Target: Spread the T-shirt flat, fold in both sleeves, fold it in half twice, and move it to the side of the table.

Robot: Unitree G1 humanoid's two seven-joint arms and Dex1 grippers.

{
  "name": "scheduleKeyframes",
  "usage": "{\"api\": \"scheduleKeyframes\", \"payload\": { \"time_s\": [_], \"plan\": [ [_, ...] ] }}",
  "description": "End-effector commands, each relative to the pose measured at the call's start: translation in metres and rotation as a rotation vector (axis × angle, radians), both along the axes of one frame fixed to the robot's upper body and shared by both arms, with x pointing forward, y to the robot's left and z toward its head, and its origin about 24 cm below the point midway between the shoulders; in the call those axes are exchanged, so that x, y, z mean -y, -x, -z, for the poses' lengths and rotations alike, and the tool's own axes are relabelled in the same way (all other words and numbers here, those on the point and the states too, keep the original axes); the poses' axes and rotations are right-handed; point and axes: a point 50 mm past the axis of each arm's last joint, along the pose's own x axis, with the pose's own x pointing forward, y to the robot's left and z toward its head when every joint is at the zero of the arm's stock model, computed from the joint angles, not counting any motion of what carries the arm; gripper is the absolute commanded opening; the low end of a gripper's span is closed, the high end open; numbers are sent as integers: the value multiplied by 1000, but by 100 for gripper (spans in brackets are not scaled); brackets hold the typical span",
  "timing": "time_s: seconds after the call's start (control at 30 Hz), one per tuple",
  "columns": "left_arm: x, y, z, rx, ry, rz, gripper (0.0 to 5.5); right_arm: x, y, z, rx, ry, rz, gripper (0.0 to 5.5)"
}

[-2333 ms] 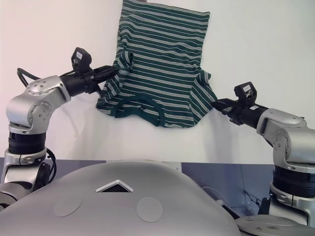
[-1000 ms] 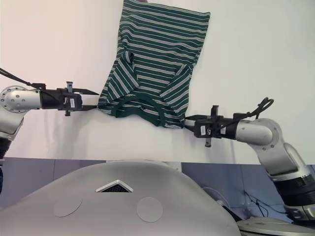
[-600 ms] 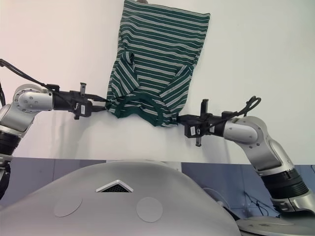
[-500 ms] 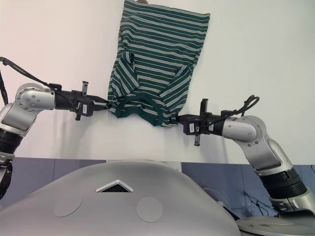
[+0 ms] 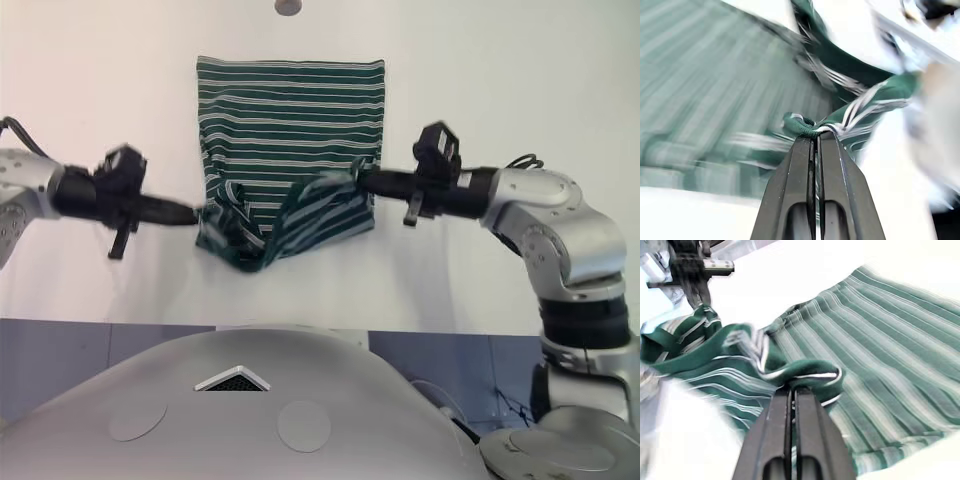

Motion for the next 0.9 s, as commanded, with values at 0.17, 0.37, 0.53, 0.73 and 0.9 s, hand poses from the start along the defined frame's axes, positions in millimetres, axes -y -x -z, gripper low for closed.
{"api": "scheduleKeyframes", "payload": {
  "time_s": [0.17,0.37,0.53,0.73,0.9],
  "plan": [
    [32,-110,20,100,23,-504,2,7,-104,15,39,25,394,0],
    [22,-118,25,115,46,-623,2,-3,-118,6,162,-12,384,0],
    [17,-120,24,126,86,-682,2,-8,-127,17,178,133,399,0],
    [8,-118,39,135,-79,-774,39,-11,-133,35,253,502,411,67],
    [-14,-112,42,388,-303,-790,53,1,-149,-1,618,733,524,67]
  ]
}}
